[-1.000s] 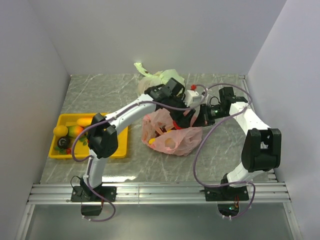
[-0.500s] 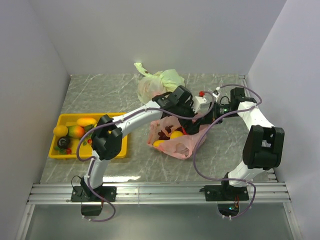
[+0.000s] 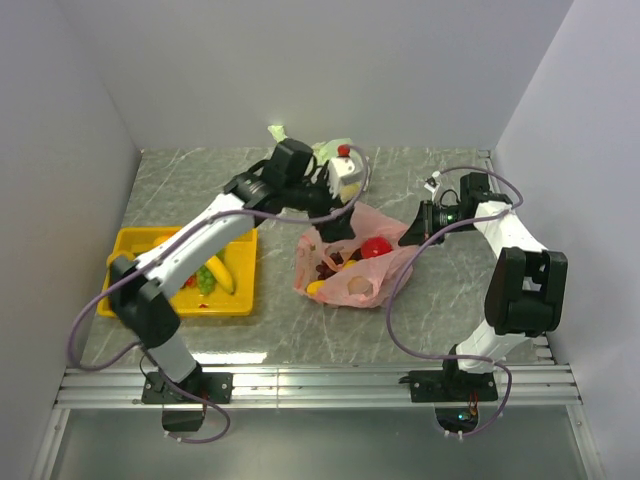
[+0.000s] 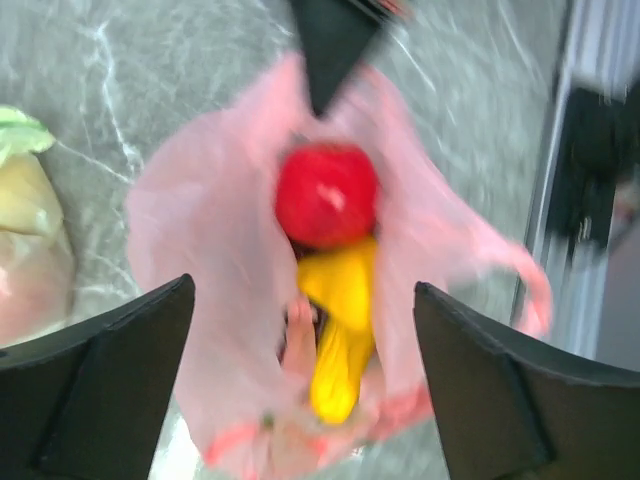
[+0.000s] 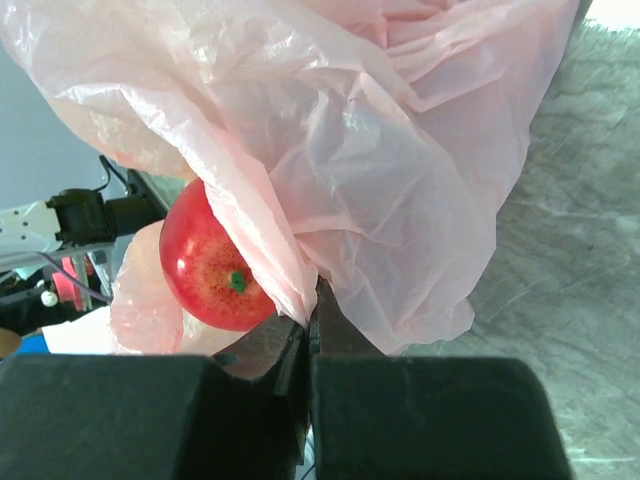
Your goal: Place the fake fruits into the plastic bag and tie a complex knot
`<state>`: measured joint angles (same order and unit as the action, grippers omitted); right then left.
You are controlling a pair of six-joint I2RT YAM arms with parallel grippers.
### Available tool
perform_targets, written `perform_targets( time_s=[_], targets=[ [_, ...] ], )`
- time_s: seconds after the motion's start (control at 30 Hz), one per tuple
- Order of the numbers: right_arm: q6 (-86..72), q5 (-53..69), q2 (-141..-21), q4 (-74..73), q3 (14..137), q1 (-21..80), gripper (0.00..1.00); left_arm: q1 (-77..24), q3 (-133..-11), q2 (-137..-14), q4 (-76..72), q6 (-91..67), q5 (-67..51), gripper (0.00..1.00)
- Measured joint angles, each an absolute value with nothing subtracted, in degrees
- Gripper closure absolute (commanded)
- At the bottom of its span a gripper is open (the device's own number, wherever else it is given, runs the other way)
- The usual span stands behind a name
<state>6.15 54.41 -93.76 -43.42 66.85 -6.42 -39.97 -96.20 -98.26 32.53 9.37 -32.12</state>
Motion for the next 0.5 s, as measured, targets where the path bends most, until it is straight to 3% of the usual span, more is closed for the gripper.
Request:
perform_targets(
  time_s=[0.1,0.33,0.5],
  targets=[
    [5.91,54.08,-94.37,-43.11,67.79,-6.42,0.98,-40.84,-90.08,-90.96,34.85,19.22,-33.34,0.14],
    [5.74,53.69,-96.18,-42.68,70.24,-6.17,0.98,-42.63,-78.94,-85.01,41.80,45.56,-34.28,0.20],
    [5.56,53.49,-97.82,-42.35,71.79,-5.72,0.98,-44.97,-81.58,-90.06,44.84,56.42,-32.56,0.14]
  ],
)
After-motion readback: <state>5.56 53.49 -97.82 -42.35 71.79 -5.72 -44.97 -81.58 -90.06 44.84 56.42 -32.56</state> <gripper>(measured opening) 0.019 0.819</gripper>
